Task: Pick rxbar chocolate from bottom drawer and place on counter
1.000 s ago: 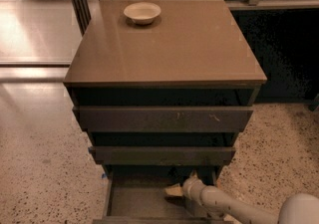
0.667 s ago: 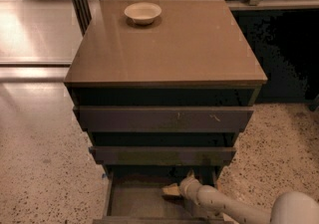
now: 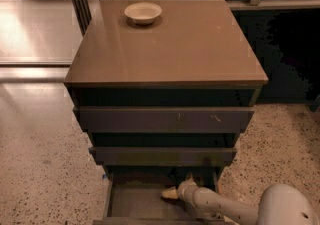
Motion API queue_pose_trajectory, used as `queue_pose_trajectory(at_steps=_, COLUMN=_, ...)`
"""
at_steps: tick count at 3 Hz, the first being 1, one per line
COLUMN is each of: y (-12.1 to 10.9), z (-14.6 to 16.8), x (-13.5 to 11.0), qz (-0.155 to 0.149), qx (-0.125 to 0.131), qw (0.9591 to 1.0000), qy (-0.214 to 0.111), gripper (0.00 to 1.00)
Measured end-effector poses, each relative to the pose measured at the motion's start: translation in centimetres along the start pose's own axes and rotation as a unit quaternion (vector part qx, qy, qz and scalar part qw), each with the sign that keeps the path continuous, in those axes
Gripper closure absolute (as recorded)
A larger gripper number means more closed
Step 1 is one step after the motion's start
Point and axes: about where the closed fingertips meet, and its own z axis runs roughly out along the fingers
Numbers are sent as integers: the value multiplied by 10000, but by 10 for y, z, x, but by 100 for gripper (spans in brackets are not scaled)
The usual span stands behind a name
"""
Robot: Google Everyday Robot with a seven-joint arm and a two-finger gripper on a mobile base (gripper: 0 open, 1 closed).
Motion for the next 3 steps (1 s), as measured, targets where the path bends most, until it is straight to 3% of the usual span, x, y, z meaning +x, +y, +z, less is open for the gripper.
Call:
queue_pose_trajectory(at_steps=2, y=1, z=13, x=30, qz=155, qx=-1, qw=9992, qy=371, gripper=0)
queue_pose_trajectory(at_steps=3, y=1, z=13, x=31, qz=160, qx=-2, qw=9991, qy=384, gripper=16)
